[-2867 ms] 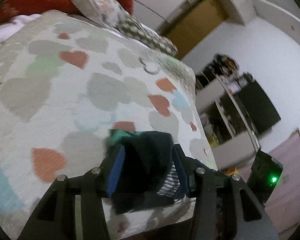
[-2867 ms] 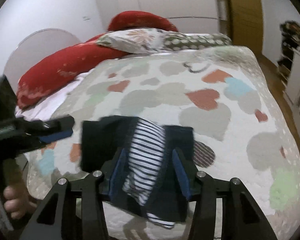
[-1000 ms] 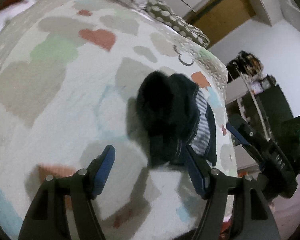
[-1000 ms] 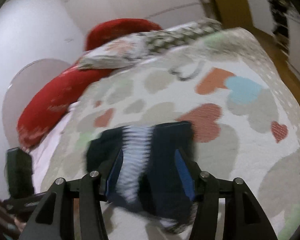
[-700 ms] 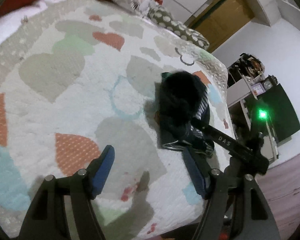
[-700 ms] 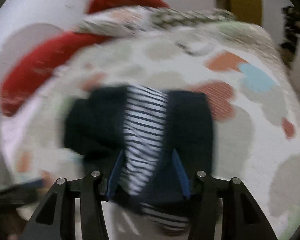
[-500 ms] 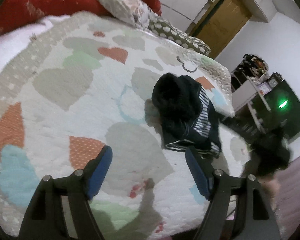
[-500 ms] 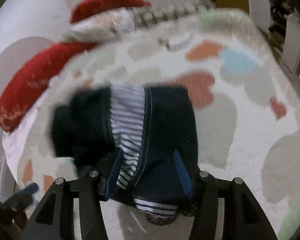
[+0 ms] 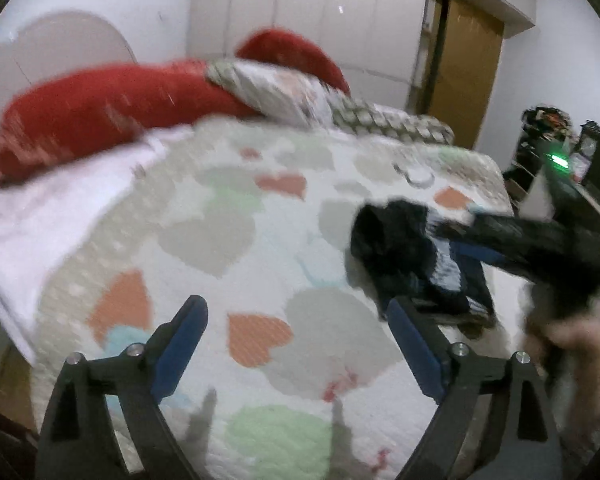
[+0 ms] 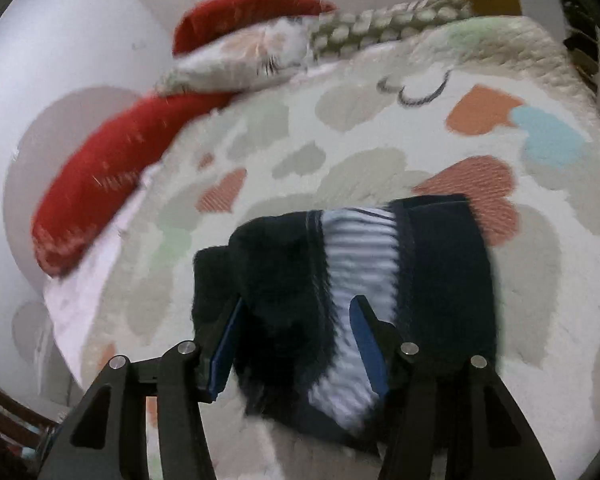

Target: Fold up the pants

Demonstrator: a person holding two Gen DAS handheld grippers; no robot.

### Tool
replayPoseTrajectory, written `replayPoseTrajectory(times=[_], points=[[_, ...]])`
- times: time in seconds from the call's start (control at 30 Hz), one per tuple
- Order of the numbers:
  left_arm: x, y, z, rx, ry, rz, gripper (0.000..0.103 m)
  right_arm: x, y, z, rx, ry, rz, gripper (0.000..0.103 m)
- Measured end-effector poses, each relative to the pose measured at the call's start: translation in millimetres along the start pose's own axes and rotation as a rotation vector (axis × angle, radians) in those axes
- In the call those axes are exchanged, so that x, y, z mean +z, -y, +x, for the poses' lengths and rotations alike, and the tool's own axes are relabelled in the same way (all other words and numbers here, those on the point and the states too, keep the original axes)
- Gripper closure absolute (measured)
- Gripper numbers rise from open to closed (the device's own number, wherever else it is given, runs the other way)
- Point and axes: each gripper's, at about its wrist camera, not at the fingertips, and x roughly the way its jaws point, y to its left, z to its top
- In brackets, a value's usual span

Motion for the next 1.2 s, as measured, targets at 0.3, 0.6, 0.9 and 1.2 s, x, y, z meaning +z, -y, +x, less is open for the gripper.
replayPoseTrajectory(times=[0.3, 0.6, 0.9, 1.2], points=[[7.1, 13.9, -65.9, 0.047, 0.239, -0.030, 0.000, -77.7, 22.3, -112.2, -0.192, 0.211, 0.030, 0.036], [-0.2, 30.9, -51.6, -0.073, 0.070, -0.003, 0.000, -126.7, 23.9, -123.3, -0.288, 0.193, 0.031, 0.032], [-36.7, 52.3, -10.9, -0.081, -0.166, 0.055, 0.000, -151.3, 34.6, -96.5, -0.325, 0.081, 0.054, 0.032], [-46.2, 58.0, -2.3, -0.103, -0.228, 0.078, 0.000, -153.8, 27.6, -93.1, -0.372, 0.074, 0.018, 0.032]])
